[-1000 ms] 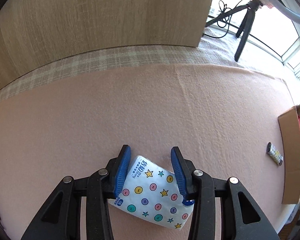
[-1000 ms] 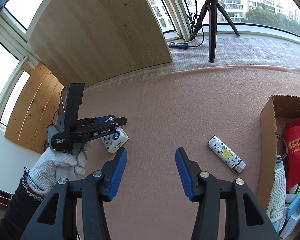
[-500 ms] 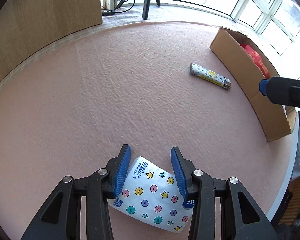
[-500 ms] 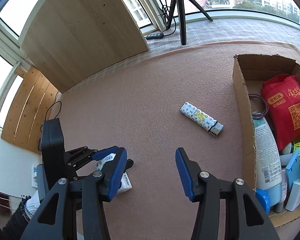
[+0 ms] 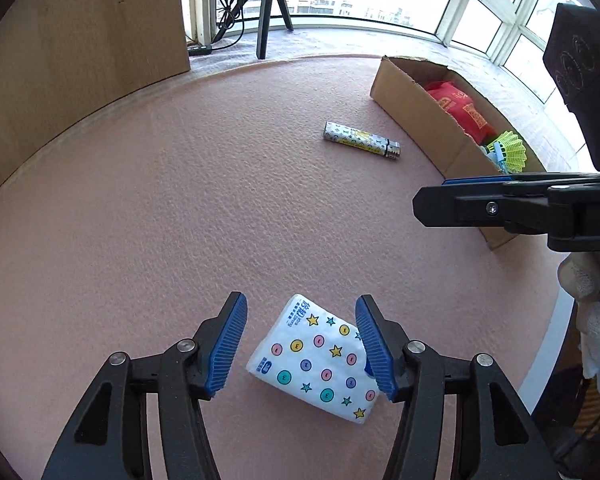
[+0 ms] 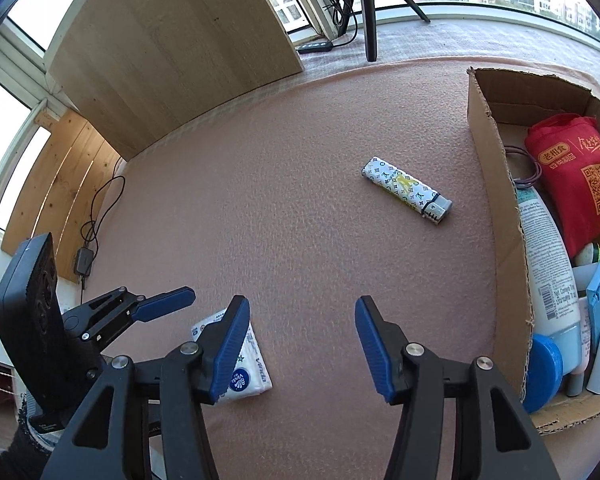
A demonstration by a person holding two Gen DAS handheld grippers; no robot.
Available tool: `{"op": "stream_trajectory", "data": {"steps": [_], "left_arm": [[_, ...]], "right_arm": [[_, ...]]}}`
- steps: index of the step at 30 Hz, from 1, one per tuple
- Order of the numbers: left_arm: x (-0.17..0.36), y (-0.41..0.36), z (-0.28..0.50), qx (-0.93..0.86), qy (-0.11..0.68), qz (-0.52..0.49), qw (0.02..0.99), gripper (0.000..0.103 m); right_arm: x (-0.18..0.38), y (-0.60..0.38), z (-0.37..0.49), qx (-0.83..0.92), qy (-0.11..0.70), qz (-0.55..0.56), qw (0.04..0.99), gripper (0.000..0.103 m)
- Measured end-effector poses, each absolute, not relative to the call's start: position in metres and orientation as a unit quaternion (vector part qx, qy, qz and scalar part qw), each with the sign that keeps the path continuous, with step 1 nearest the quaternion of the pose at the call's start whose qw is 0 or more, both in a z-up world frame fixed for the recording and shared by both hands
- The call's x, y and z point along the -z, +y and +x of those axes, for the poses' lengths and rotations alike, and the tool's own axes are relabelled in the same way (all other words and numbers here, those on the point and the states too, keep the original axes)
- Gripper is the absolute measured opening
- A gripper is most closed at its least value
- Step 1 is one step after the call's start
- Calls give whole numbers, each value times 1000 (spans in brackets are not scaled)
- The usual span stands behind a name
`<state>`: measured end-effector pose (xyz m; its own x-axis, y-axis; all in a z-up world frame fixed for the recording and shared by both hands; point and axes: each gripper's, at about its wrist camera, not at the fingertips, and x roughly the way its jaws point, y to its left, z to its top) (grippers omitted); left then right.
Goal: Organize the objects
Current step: 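Set the tissue pack down with the left tool and open it, then close the right tool on the tissue pack and lift it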
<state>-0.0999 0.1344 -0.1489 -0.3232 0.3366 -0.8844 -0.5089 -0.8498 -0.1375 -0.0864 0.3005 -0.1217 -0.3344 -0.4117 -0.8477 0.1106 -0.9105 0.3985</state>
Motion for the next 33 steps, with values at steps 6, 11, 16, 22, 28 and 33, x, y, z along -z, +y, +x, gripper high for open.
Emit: {"op": "stream_trajectory", "data": {"steps": [6, 11, 16, 22, 28, 33], "left_arm": [[156, 96, -80, -805, 3, -545, 234, 63], [163, 92, -67, -795, -40, -556, 238, 63], [171, 95, -66, -788, -75, -561, 242, 63], [178, 101, -65, -783, -73, -568, 241, 62], [181, 102, -66, -777, -85, -573, 246, 59], [183, 104, -66, -773, -89, -578, 247, 50]], "right_arm": [[135, 270, -88, 779, -99, 584, 206, 52], [149, 245, -85, 755, -70, 607, 238, 52], [157, 229, -83, 737, -45, 623, 259, 52], [165, 223, -83, 726, -40, 633, 267, 52], [169, 217, -80, 718, -38, 637, 279, 52], [172, 217, -78, 713, -51, 638, 285, 49]]}}
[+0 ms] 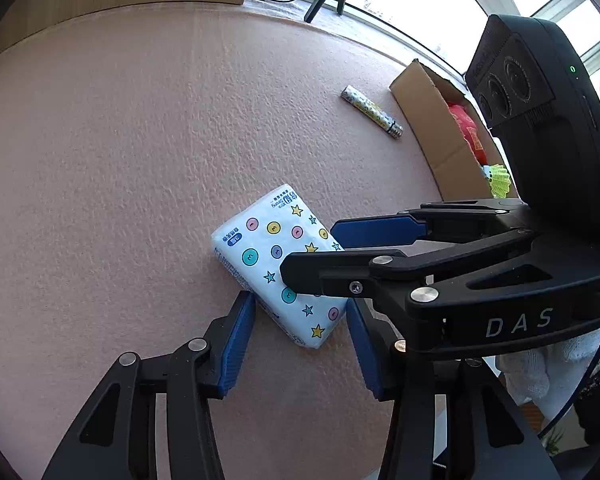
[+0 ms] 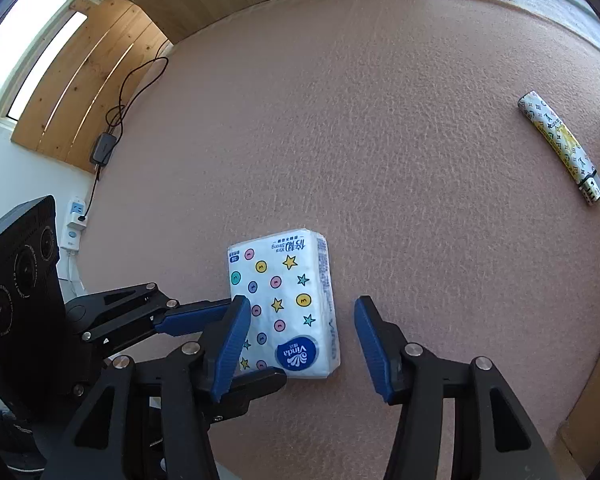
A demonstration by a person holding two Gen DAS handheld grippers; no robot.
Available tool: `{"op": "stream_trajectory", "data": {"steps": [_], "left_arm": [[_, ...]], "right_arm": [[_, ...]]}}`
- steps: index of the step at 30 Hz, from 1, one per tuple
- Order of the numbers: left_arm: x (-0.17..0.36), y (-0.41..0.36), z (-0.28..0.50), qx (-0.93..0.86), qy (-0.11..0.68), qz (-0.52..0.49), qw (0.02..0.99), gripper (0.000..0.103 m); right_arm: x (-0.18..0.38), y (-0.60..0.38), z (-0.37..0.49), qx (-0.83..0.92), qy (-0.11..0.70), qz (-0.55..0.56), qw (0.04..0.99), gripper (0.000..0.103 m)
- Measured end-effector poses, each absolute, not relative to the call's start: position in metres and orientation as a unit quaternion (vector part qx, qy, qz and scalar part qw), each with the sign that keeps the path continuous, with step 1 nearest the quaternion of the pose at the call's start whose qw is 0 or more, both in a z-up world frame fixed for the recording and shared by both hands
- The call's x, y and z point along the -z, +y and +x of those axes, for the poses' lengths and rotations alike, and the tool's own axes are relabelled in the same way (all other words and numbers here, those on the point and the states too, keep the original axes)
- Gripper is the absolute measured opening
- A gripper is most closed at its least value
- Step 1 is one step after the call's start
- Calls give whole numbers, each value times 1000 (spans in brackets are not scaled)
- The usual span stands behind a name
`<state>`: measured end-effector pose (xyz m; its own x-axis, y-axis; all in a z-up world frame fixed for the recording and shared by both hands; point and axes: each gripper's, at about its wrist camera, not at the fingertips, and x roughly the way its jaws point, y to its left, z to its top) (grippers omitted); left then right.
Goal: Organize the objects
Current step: 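Close the right tool on the tissue pack and lift it, then carry the tissue pack with the right tool into the box and release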
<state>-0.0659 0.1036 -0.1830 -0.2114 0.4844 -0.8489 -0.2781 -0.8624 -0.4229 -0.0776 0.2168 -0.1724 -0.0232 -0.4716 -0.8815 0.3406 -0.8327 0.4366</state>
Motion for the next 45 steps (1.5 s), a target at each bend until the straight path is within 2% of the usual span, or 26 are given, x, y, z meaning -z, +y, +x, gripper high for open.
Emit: {"op": "stream_trajectory", "data": {"steps": [4, 18, 33, 45], "left_arm": [[182, 104, -66, -773, -93, -577, 247, 48], [163, 128, -64, -777, -83, -562, 272, 45], [103, 221, -83, -784, -30, -510, 352, 45], [92, 315, -100, -761, 10, -501, 412, 45]], "right_arm": [[174, 220, -76, 709, -73, 639, 289, 42], [151, 251, -58, 739, -93, 615, 261, 42], [92, 348, -51, 801, -148, 548, 191, 42], [85, 432, -49, 820, -199, 523, 119, 42]]}}
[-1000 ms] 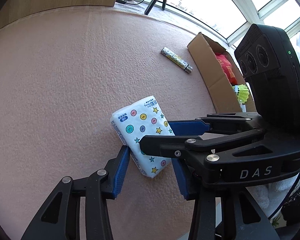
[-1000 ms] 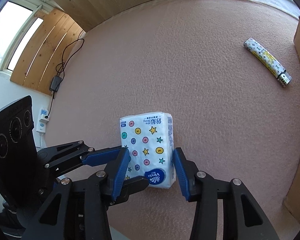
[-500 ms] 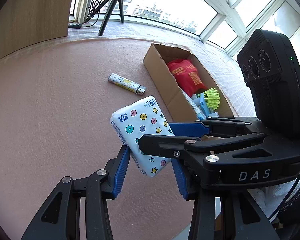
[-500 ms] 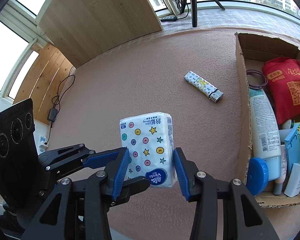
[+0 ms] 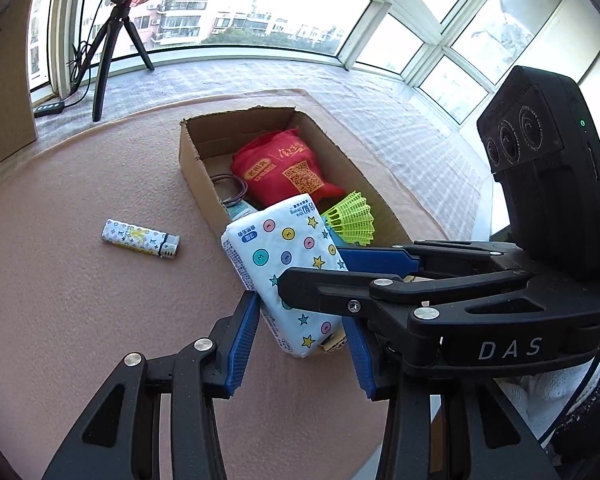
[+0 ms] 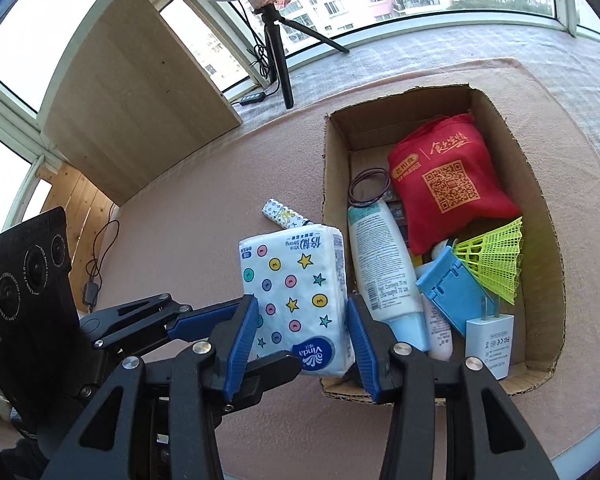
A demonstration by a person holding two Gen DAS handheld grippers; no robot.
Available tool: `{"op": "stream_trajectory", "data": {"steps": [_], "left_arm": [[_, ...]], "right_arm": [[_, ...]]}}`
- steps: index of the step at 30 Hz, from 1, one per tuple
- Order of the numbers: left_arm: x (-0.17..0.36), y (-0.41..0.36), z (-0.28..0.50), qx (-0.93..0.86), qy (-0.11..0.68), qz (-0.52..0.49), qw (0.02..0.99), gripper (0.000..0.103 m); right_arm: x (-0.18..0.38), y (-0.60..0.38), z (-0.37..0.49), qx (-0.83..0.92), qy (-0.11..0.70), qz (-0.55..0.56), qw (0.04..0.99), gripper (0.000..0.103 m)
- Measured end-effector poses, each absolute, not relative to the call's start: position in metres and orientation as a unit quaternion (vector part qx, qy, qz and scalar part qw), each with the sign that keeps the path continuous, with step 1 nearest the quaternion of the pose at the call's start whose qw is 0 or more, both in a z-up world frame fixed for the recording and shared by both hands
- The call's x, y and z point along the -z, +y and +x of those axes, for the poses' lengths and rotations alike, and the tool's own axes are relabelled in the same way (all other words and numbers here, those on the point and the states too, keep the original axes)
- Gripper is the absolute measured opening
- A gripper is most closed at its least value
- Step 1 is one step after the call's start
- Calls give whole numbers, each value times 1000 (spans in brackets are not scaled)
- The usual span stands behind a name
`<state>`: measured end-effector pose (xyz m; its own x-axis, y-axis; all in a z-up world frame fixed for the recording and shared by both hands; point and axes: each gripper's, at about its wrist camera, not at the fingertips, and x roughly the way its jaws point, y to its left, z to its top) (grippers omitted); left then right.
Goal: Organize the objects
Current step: 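Carry the tissue pack with the right tool into the box and release, then grasp the patterned lighter with the left tool and lift it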
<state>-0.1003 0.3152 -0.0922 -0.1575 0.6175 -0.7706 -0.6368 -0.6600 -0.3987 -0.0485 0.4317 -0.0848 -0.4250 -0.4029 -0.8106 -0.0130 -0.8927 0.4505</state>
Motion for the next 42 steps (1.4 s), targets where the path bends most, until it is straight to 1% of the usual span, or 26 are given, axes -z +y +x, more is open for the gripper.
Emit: {"op": "stream_trajectory", "data": {"steps": [5, 11, 14, 16, 25, 30, 37, 42], "left_arm": [[95, 346, -103, -751, 19, -501, 430, 45], [101, 372, -104, -741, 28, -507, 439, 46], [106, 377, -105, -738, 37, -512, 438, 48], [107, 378, -106, -739, 40, -513, 435, 51], [105, 360, -110, -753, 45, -504, 420, 51], [112, 335, -123, -764, 40, -511, 392, 51], [127, 295, -163, -780, 25, -536, 323, 51], [133, 285, -193, -787, 29, -539, 298, 51]], "right_arm": [[89, 458, -47, 821, -217, 519, 97, 42], [92, 475, -46, 825, -220, 516, 78, 42], [93, 480, -47, 825, -222, 515, 70, 43], [92, 484, -45, 826, -223, 513, 65, 43], [89, 480, -38, 830, -224, 507, 63, 43], [86, 471, -31, 834, -220, 502, 62, 43], [79, 458, -22, 840, -211, 495, 60, 43], [78, 450, -17, 838, -213, 498, 67, 43]]}}
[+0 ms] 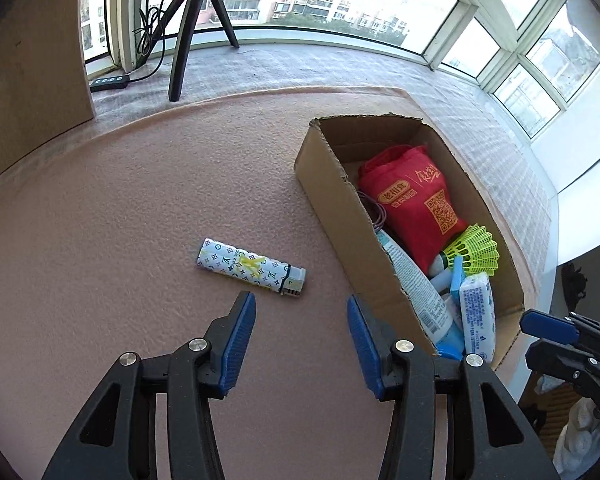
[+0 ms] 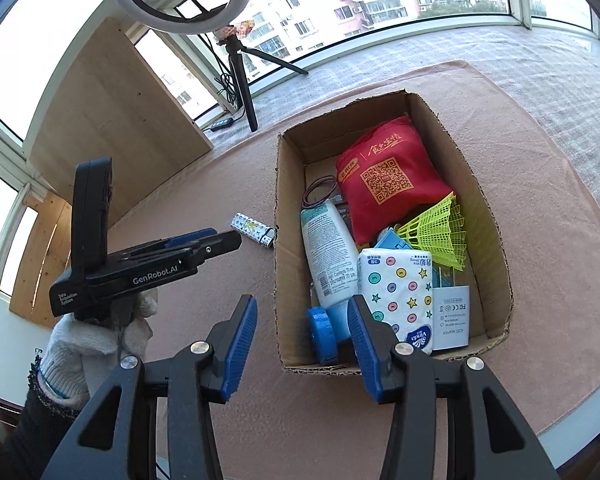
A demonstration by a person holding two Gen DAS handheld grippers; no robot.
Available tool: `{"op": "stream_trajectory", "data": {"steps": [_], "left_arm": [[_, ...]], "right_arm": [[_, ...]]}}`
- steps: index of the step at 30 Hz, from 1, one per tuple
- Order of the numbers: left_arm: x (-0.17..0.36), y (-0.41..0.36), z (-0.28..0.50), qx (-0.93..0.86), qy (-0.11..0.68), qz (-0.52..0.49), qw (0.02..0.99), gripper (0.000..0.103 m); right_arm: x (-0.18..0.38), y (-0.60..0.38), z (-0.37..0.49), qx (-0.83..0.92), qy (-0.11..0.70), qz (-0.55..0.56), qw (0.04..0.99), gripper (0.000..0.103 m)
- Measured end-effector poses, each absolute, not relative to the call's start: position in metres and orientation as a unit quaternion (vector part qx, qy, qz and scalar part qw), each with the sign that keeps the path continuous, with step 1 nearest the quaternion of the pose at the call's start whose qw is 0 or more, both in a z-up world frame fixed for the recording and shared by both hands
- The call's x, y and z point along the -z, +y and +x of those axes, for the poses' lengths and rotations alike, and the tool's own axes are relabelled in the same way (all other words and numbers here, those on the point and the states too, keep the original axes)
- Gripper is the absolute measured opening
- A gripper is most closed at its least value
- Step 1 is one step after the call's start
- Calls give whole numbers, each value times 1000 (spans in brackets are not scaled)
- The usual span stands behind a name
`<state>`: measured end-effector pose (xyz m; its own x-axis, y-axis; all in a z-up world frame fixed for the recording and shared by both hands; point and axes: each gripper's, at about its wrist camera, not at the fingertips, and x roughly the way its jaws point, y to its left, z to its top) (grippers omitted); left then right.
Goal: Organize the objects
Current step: 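Grasp the patterned lighter with the left tool and lift it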
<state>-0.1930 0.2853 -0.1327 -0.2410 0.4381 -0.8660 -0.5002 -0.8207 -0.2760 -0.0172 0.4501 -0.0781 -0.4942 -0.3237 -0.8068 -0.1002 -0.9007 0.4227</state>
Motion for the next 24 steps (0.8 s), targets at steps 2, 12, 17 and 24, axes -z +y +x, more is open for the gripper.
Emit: {"op": "stream_trajectory", "data": {"steps": [2, 12, 17, 24], "left_arm": [[133, 287, -204, -793, 35, -536, 289, 51], [155, 313, -247, -797, 60, -539, 267, 51], [172, 323, -257, -790, 78, -548, 263, 51], [188, 331, -257, -778, 112, -559, 264, 50]], "right_arm": [[79, 447, -15, 837, -212, 501, 69, 43], [86, 451, -4, 828, -220, 511, 62, 43], [90, 460, 0, 825, -228, 514, 52, 43], [92, 465, 0, 822, -235, 516, 46, 44]]}}
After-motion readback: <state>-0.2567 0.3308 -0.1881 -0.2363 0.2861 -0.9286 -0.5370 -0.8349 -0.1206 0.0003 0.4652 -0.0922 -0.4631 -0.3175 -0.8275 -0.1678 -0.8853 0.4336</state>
